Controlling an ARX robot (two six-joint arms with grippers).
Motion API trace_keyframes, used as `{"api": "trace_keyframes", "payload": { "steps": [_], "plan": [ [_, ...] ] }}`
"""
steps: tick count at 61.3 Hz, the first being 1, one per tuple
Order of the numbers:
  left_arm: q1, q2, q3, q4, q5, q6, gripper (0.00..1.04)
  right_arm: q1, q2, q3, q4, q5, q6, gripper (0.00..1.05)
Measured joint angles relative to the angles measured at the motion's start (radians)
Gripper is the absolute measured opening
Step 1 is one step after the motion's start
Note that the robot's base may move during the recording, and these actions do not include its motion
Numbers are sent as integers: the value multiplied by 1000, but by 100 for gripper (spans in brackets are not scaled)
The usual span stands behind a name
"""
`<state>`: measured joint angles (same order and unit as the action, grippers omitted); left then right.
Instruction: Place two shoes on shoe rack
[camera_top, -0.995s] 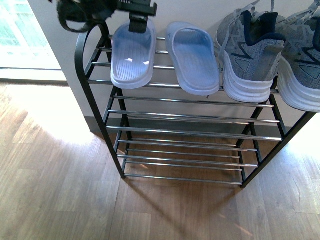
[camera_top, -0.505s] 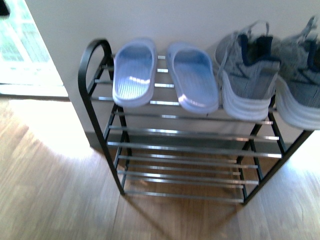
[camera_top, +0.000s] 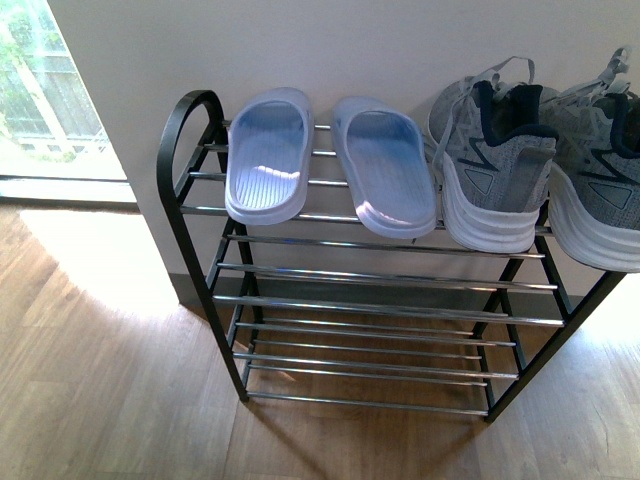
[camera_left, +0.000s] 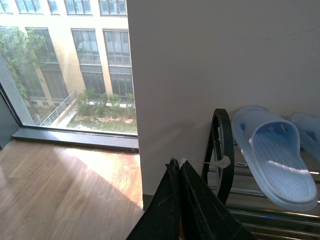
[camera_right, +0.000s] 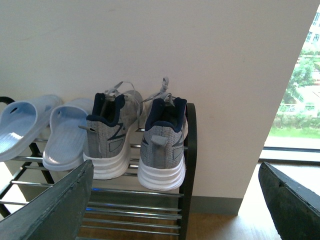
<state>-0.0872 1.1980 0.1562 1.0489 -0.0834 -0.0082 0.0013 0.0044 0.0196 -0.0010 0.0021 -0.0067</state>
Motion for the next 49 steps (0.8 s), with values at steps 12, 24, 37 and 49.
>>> {"api": "trace_keyframes", "payload": {
  "steps": [12, 24, 37, 49],
  "plan": [
    [70, -122, -73, -71, 77, 1, 1, 0, 0, 0, 0, 0, 0, 96],
    [83, -275, -111, -185, 83, 2, 1, 0, 0, 0, 0, 0, 0, 96],
    [83, -465, -137, -344, 83, 2, 1, 0, 0, 0, 0, 0, 0, 96],
    [83, -600, -142, -465, 83, 2, 1, 0, 0, 0, 0, 0, 0, 96]
  ]
}}
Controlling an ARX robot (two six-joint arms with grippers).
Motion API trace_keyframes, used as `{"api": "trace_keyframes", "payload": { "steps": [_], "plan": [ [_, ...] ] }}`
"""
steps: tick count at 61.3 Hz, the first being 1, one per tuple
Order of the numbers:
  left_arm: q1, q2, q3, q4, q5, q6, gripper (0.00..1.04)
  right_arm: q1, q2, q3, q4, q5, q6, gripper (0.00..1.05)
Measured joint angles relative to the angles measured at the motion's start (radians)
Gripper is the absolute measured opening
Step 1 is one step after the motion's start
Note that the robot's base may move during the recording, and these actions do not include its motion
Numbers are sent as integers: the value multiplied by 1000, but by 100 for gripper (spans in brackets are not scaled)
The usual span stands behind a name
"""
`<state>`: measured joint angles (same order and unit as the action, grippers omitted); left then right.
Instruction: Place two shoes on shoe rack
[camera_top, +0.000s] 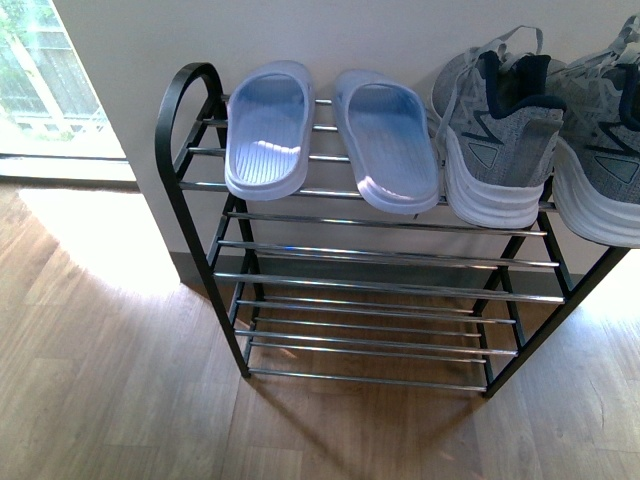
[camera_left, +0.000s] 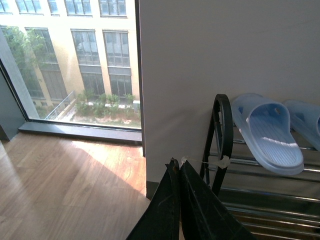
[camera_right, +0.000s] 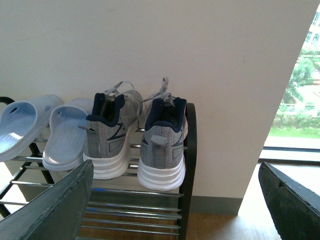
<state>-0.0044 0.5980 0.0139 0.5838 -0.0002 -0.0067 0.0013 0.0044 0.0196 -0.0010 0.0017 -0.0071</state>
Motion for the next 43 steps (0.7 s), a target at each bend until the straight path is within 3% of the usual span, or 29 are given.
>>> {"api": "trace_keyframes", "payload": {
  "steps": [43],
  "plan": [
    [0, -341, 0, -326, 0, 0, 1, 0, 0, 0, 0, 0, 0, 96]
  ]
}}
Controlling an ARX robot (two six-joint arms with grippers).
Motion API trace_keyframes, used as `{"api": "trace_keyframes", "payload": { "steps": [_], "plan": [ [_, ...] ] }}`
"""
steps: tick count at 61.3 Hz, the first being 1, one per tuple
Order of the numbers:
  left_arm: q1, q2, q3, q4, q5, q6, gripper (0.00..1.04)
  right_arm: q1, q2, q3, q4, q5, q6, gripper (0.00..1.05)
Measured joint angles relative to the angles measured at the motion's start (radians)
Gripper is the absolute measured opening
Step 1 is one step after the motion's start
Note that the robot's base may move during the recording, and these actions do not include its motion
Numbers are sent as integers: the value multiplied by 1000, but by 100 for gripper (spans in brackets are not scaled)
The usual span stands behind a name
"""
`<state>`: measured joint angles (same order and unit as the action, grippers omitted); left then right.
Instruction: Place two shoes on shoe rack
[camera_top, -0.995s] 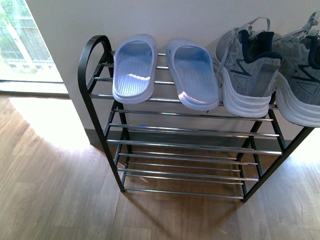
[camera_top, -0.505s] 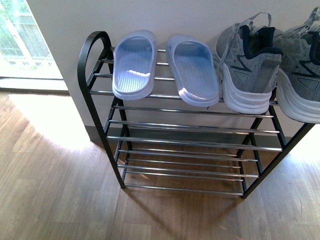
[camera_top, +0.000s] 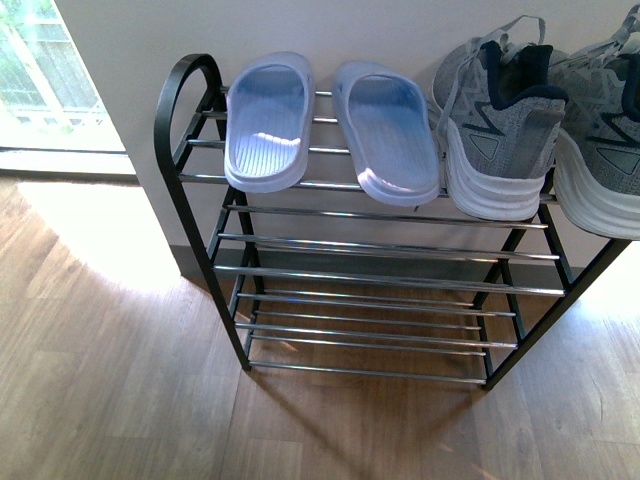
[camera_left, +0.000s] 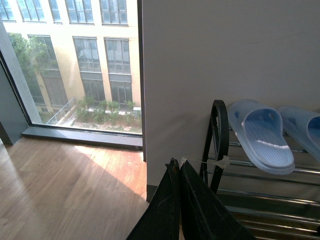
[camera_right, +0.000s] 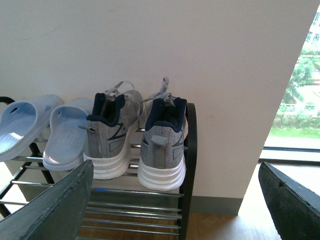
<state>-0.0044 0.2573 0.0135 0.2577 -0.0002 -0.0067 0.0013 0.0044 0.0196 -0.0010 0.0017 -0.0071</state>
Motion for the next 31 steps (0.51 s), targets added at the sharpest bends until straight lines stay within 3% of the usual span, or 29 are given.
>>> {"api": "trace_keyframes", "payload": {
  "steps": [17, 23, 31],
  "plan": [
    [0, -80, 0, -79, 0, 0, 1, 0, 0, 0, 0, 0, 0, 96],
    [0, -211, 0, -243, 0, 0, 1, 0, 0, 0, 0, 0, 0, 96],
    [1, -239, 0, -258, -1, 0, 1, 0, 0, 0, 0, -1, 0, 96]
  ]
}}
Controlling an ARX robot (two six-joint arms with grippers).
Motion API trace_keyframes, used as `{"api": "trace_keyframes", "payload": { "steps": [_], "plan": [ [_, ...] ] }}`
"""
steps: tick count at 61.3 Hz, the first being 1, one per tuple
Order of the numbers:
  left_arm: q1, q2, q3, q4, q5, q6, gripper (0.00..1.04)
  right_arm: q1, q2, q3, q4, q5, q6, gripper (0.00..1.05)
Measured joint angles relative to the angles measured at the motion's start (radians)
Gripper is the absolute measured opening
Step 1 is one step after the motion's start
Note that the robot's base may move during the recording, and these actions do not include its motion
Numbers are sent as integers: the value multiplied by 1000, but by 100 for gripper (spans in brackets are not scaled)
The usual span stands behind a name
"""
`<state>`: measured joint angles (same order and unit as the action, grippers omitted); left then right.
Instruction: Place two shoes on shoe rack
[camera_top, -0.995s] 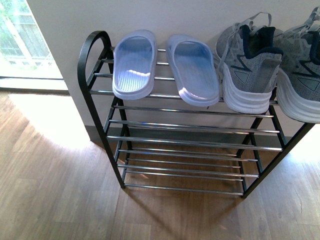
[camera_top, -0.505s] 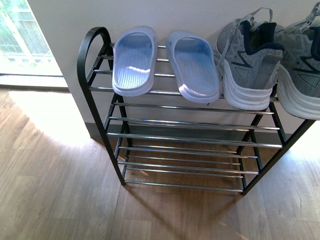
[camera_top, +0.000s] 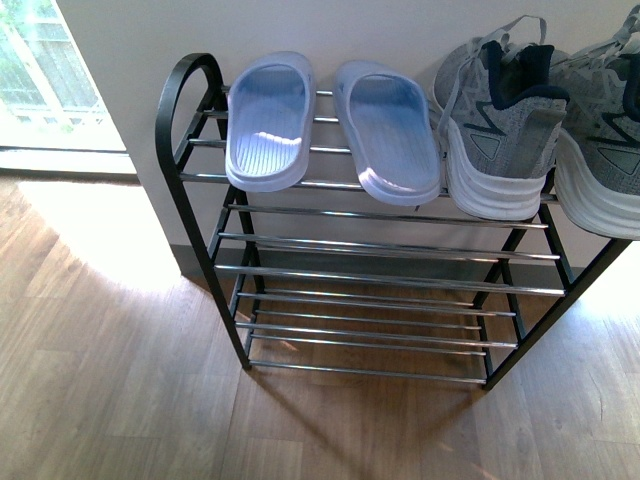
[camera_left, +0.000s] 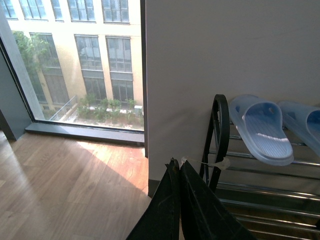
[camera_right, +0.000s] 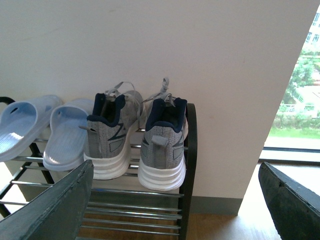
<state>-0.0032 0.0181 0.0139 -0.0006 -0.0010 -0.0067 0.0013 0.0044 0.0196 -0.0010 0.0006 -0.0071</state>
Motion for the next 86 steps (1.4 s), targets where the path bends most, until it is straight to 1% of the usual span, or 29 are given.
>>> {"api": "trace_keyframes", "payload": {
  "steps": [8, 9, 14, 15, 19, 20, 24, 32, 34, 36, 39, 86],
  "plan": [
    [0, -2, 0, 0, 1, 0, 1, 0, 0, 0, 0, 2, 0, 96],
    [0, -2, 0, 0, 1, 0, 4, 0, 0, 0, 0, 1, 0, 96],
    [0, -2, 0, 0, 1, 0, 18, 0, 0, 0, 0, 1, 0, 96],
    [0, -2, 0, 0, 1, 0, 23, 0, 0, 0, 0, 1, 0, 96],
    [0, -2, 0, 0, 1, 0, 37, 0, 0, 0, 0, 1, 0, 96],
    [0, -2, 0, 0, 1, 0, 43, 0, 0, 0, 0, 1, 0, 96],
    [0, -2, 0, 0, 1, 0, 57, 0, 0, 0, 0, 1, 0, 96],
    [0, -2, 0, 0, 2, 0, 78, 0, 0, 0, 0, 2, 0, 96],
    [0, -2, 0, 0, 1, 0, 89, 0, 0, 0, 0, 2, 0, 96],
    [0, -2, 0, 0, 1, 0, 97, 0, 0, 0, 0, 0, 0, 96],
    [0, -2, 0, 0, 1, 2, 95, 0, 0, 0, 0, 0, 0, 96],
    [0, -2, 0, 0, 1, 2, 95, 0, -1, 0, 0, 1, 0, 96]
  ]
}}
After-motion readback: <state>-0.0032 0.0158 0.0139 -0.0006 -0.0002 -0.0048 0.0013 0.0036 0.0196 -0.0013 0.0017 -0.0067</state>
